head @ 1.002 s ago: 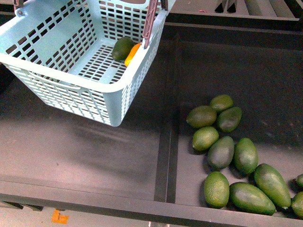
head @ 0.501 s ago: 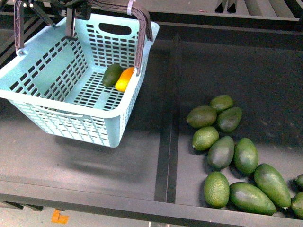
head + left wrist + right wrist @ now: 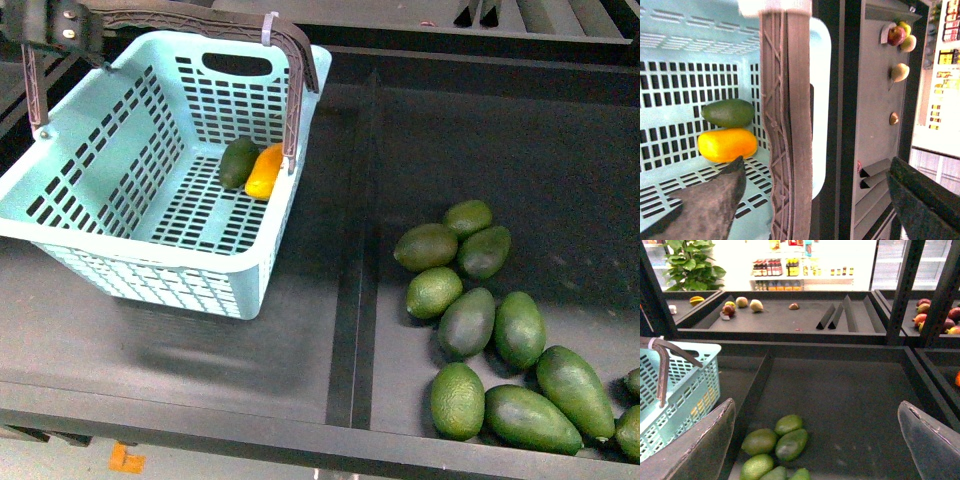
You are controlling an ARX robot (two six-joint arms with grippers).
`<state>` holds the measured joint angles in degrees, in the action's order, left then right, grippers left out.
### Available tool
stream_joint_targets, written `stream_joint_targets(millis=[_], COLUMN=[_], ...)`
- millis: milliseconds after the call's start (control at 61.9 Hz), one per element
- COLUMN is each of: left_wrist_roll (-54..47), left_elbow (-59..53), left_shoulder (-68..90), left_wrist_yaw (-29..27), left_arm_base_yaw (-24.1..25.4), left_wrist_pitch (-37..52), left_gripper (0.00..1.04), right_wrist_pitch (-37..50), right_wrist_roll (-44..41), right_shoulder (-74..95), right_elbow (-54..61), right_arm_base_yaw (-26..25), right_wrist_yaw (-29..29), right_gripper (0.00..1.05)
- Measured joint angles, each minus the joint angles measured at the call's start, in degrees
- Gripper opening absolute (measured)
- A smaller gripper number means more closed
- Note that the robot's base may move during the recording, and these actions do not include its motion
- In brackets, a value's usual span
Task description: Pick mango and avocado into basket
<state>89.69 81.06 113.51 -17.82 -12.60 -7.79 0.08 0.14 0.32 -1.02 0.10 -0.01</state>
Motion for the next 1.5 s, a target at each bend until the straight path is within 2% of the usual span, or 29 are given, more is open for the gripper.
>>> stream_joint_targets(millis=[81, 210, 242, 275, 323, 339, 372, 453, 501, 663, 905, 970, 1067, 1503], left_wrist_roll=[0.31, -1.49, -7.28, -16.13, -35.34, -36.83, -49.68, -72.11, -78.51, -87.03, -88.65, -88.83, -88.85, -88.91], left_elbow=[-4.5, -5.6, -9.03, -14.62, -23.8, -25.29, -30.51, -40.02, -43.3, -54.97, -67.65, -69.64, -73.29, -79.58], left_shoulder=[-5.25, -6.58, -6.93, -7.52, -9.05, -9.44, -11.17, -17.25, -20.24, -27.43, -40.94, -43.69, -45.07, -68.67], left_wrist_yaw=[-0.7, -0.15, 2.23, 5.77, 7.67, 7.76, 8.41, 9.33, 9.77, 11.96, 14.23, 17.44, 17.51, 17.81], left_arm_base_yaw=[-0.02, 0.07, 0.42, 0.96, 1.64, 1.75, 2.21, 3.74, 4.55, 6.36, 8.92, 10.99, 12.37, 12.41], left_wrist_pitch=[-2.12, -0.83, 7.54, 20.81, 38.6, 41.2, 49.66, 62.45, 64.67, 67.08, 66.58, 65.66, 68.11, 50.56], left_gripper=[0.96, 0.96, 0.91, 0.83, 0.73, 0.71, 0.64, 0.46, 0.37, 0.03, 0.02, 0.02, 0.02, 0.02], right_wrist_pitch=[0.0, 0.0, 0.0, 0.0, 0.0, 0.0, 0.0, 0.0, 0.0, 0.0, 0.0, 0.0, 0.0, 0.0], right_wrist_roll=[0.02, 0.02, 0.02, 0.02, 0.02, 0.02, 0.02, 0.02, 0.02, 0.02, 0.02, 0.02, 0.02, 0.02], right_shoulder=[0.0, 0.0, 0.0, 0.0, 0.0, 0.0, 0.0, 0.0, 0.0, 0.0, 0.0, 0.0, 0.0, 0.0], right_elbow=[0.0, 0.0, 0.0, 0.0, 0.0, 0.0, 0.0, 0.0, 0.0, 0.0, 0.0, 0.0, 0.0, 0.0], right_arm_base_yaw=[0.0, 0.0, 0.0, 0.0, 0.0, 0.0, 0.0, 0.0, 0.0, 0.0, 0.0, 0.0, 0.0, 0.0], right_wrist_yaw=[0.0, 0.0, -0.02, 0.02, 0.02, 0.04, 0.02, 0.02, 0.02, 0.02, 0.02, 0.02, 0.02, 0.0], right_gripper=[0.96, 0.96, 0.96, 0.96, 0.96, 0.96, 0.96, 0.96, 0.96, 0.96, 0.96, 0.96, 0.96, 0.96])
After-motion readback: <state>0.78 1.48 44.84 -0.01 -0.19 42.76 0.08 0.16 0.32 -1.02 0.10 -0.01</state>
